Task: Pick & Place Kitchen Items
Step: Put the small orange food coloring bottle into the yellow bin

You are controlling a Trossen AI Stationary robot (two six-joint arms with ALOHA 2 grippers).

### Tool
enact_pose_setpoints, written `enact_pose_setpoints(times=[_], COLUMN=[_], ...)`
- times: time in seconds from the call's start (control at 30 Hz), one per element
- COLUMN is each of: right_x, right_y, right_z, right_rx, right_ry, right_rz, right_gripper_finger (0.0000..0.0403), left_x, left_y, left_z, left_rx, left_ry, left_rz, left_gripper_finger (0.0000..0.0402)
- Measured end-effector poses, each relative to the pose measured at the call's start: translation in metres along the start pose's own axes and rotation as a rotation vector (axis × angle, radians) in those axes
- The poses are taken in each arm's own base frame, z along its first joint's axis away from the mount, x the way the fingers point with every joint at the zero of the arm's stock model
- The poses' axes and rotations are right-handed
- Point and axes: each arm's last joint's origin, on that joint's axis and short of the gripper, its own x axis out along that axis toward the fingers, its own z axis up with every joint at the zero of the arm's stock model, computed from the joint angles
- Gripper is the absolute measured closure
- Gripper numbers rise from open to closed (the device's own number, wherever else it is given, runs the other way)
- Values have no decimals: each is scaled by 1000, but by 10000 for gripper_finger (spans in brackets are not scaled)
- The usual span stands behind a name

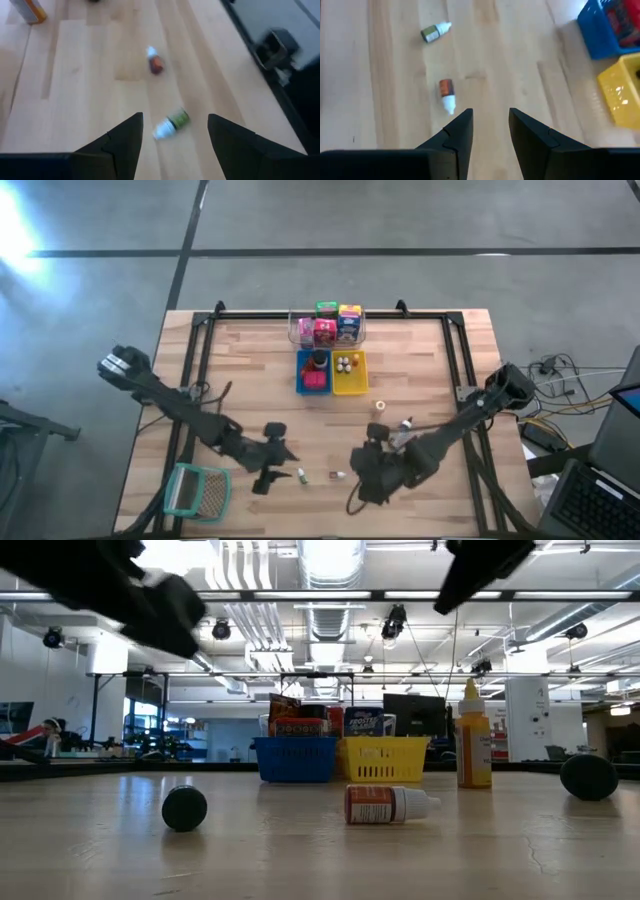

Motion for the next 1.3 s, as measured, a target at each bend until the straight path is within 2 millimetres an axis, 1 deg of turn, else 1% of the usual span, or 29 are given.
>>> enact_pose_setpoints(times=[0.13, 0.2, 0.3, 0.4, 0.53, 0.7, 0.93, 1.13, 1.3], right_x=[1, 1, -2, -5, -4, -4, -8, -9, -9], right_y=[8, 9, 11, 12, 12, 13, 13, 12, 9], right_z=[-14, -24, -38, -49, -60, -69, -74, -74, -76], right_rx=[57, 81, 100, 113, 121, 124, 125, 132, 120], right_ry=[3, 29, 68, 99, 113, 123, 126, 125, 132], right_rz=[-42, -61, -93, -124, -141, -152, -176, -193, -216], right_gripper_finger=[271, 268, 265, 263, 262, 278, 298, 304, 303], left_x=[26, 38, 57, 74, 96, 122, 141, 143, 144], left_y=[10, 10, 5, 1, -3, -5, -7, -2, -1], left_z=[20, 29, 38, 43, 48, 42, 41, 36, 35], left_rx=[-5, 6, 28, 30, 10, 17, -27, -89, -120], left_ry=[42, 66, 74, 85, 83, 149, 171, 174, 178], left_rz=[-10, -9, -10, 10, 55, 82, 131, 209, 209], left_gripper_finger=[172, 172, 172, 172, 172, 172, 172, 172, 172])
